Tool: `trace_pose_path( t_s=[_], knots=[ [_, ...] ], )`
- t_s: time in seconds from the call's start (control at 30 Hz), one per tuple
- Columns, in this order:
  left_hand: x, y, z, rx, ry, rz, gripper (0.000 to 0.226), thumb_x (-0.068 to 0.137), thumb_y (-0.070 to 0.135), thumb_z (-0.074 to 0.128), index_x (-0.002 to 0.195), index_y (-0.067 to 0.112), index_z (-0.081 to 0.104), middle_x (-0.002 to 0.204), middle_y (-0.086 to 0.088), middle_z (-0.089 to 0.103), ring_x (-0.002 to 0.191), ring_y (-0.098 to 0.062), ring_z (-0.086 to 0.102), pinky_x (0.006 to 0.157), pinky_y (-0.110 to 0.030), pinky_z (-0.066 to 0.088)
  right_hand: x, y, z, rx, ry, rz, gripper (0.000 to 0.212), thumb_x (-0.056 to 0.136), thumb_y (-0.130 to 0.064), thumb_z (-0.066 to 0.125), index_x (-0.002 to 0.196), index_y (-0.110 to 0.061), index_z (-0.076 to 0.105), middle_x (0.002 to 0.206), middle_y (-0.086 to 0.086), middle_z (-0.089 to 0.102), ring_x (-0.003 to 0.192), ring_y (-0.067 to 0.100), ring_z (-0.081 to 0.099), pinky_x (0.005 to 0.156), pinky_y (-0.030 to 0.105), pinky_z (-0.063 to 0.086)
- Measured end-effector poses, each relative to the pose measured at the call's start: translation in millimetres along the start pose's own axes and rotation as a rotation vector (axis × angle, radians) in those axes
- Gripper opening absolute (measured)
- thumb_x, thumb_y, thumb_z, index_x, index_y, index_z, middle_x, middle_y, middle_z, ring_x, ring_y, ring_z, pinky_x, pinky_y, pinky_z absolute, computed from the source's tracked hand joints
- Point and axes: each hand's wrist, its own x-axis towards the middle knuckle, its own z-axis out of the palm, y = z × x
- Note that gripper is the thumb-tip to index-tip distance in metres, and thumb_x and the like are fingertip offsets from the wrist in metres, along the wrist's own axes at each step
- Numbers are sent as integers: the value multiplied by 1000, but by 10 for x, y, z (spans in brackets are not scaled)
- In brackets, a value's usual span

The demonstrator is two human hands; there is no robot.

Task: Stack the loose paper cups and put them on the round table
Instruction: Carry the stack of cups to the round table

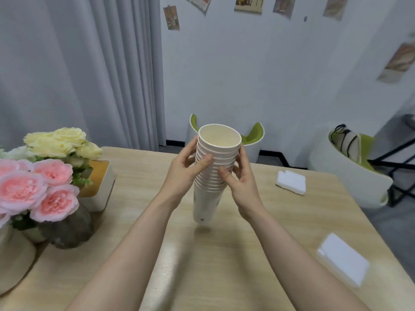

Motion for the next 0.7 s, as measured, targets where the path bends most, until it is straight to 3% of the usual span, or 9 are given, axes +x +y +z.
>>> trace_pose_path(
  t_s=[0.17, 0.33, 0.5, 0.7],
  knots=[
    [-271, 58, 590, -35, -150, -1, 62, 82, 34, 71, 139, 39, 47, 125, 21, 62, 112, 2, 59, 101, -41, 47, -504, -204, -520, -40, 123, -15, 70, 88, -15, 66, 139, -46, 30, 137, -24, 46, 124, 11, 51, 92, 23, 48],
    [-550, 42, 1199, -60, -295, -15, 61, 81, 39, 71, 137, 43, 48, 123, 25, 61, 107, 6, 59, 95, -35, 49, -1016, -331, -1047, -98, 262, 19, 74, 88, -17, 66, 148, -35, 26, 146, -11, 43, 128, 16, 48, 104, 42, 45],
    [-719, 21, 1761, -85, -442, -23, 63, 76, 46, 71, 135, 47, 48, 128, 22, 60, 117, -3, 57, 101, -44, 47, -1425, -485, -1518, -150, 388, 25, 76, 87, -22, 67, 147, -41, 26, 145, -17, 43, 127, 12, 49, 103, 42, 46],
    [-874, 43, 2664, -115, -653, -9, 49, 77, 48, 70, 122, 57, 53, 122, 26, 62, 110, 3, 59, 92, -35, 50, -1880, -660, -2260, -186, 568, 7, 74, 85, -25, 68, 146, -40, 30, 145, -14, 44, 126, 11, 49, 103, 41, 45]
  ],
)
